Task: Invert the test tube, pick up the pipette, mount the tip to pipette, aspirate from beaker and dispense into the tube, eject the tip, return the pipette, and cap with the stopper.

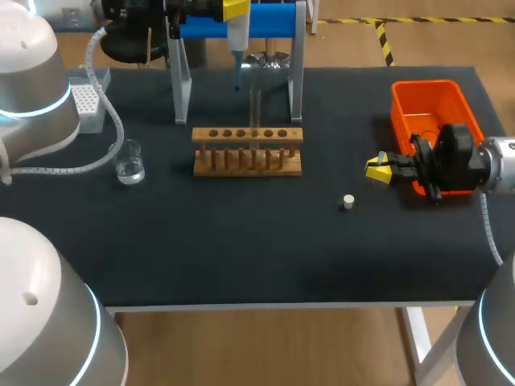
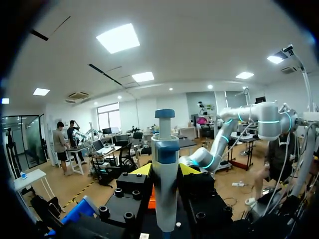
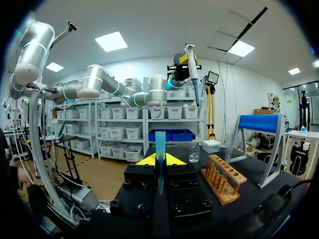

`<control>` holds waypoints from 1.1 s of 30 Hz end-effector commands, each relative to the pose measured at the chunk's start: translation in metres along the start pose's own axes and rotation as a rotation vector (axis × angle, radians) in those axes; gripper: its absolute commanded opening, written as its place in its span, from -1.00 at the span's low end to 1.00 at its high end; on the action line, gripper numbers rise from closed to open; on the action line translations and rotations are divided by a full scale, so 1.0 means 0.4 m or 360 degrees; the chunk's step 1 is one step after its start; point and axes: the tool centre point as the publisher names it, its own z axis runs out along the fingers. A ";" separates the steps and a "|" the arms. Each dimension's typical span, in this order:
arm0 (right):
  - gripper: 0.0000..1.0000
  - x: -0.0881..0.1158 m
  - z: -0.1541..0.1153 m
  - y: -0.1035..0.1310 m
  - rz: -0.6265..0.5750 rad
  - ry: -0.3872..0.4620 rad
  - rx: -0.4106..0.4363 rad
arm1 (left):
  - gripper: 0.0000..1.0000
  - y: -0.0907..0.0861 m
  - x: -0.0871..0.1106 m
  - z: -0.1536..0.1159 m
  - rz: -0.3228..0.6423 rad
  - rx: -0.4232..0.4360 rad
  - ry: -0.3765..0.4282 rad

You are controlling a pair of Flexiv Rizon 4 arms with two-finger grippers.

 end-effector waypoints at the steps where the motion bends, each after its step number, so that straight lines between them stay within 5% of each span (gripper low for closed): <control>1: -1.00 0.002 -0.001 0.001 -0.0001 -0.0001 0.0002 | -1.00 0.001 0.000 -0.003 0.0002 0.0003 0.0000; 22: -1.00 0.002 -0.001 0.001 -0.0001 -0.0001 0.0002 | -1.00 0.001 0.000 -0.003 0.0002 0.0003 0.0000; 33: -1.00 0.002 -0.001 0.001 -0.0001 -0.0001 0.0002 | -1.00 0.028 0.044 0.019 0.0023 -0.0006 0.0035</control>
